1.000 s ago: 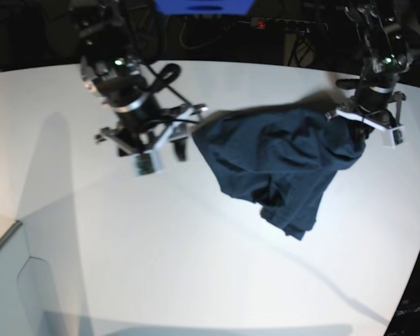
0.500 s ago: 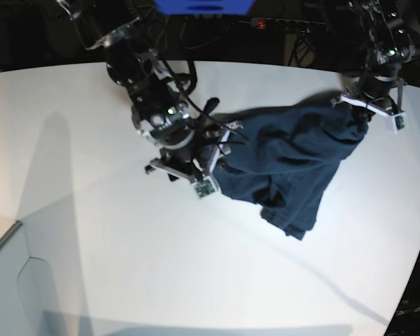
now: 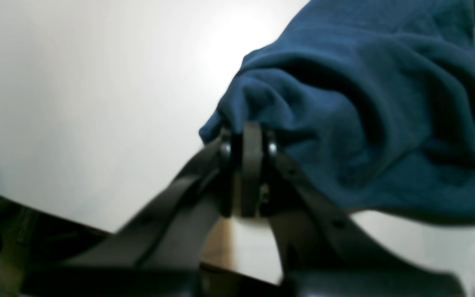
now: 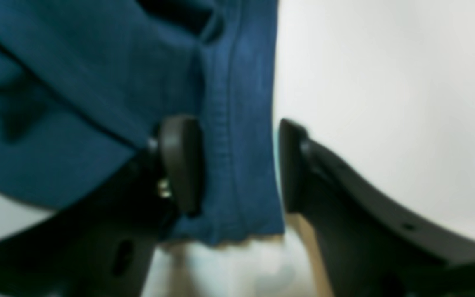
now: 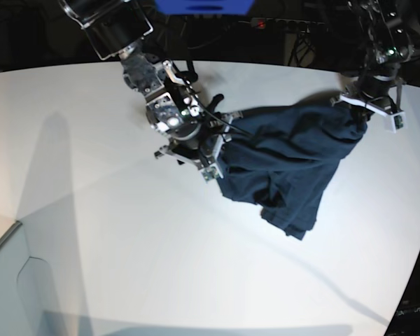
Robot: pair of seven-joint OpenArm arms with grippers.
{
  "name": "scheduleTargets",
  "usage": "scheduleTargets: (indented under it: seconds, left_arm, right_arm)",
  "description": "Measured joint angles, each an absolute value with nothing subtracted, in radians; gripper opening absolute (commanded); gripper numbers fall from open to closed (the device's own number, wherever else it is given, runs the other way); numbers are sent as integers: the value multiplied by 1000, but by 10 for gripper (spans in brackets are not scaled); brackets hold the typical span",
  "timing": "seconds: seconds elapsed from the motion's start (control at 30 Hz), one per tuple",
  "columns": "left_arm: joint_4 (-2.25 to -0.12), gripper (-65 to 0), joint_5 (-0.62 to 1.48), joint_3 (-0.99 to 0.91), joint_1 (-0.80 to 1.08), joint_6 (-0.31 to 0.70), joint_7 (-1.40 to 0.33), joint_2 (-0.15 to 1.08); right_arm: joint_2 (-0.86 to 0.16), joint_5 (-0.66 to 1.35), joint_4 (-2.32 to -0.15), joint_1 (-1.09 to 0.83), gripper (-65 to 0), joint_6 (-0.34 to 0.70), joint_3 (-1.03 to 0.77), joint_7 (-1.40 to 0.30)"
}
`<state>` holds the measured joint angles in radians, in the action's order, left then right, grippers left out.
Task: Layout the t-shirt on the table in an organized manner, then fold the t-shirt properly
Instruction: 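Reach the right gripper to the shirt and grasp another edge, then pull both grippers apart to stretch the shirt lengthwise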
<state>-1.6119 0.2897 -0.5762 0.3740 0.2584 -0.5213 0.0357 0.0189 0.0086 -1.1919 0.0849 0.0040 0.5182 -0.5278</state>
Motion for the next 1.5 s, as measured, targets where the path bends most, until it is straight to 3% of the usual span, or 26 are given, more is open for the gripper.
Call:
scheduleTargets:
  seconds: [0.13,0.17,0.43,0.63,0.77,0.97,1.03,1.2,1.33,1.5]
  left_arm:
    - [-1619,-649,291,-575,374,258,-521,35]
    - [-1619,-649,289,-575,374,258,-521,35]
    - [-1670,-646,289,-572,376,259,-525,32]
    - [-1763,-645,294,-505,407,268,-526,3]
    - [-1900,-645,293,-457,466,413,-524,-56]
    - [-1972,-640,277,-403,450,502,-524,-125]
    - [-1969,-594,278,-348,461,524,-534,-116]
    - [-1969,-402,281,-205,445,532,-525,-89]
    - [-1912,-419,279,-148,283,528,-532,-98]
    - [-1743,-424,290,-76,81,395,-524,-91]
  right_arm:
    - [17,7,-1220,77,-631,4,516,-547]
    - [15,7,-1237,75,-650,4,514,-551]
    - [-52,9,-1466,16,-650,4,501,-556]
    - [-60,13,-1497,4,-650,4,325,-564]
    - [-66,7,-1494,1,-650,4,250,-568]
    - [-80,13,-1493,2,-650,4,186,-564]
    - [-99,9,-1493,2,-650,4,145,-568]
    - [-118,6,-1493,5,-650,4,36,-568]
    - [-116,8,-1493,-2,-650,5,-45,-568]
    - [-165,8,-1498,-59,-650,6,-78,-573]
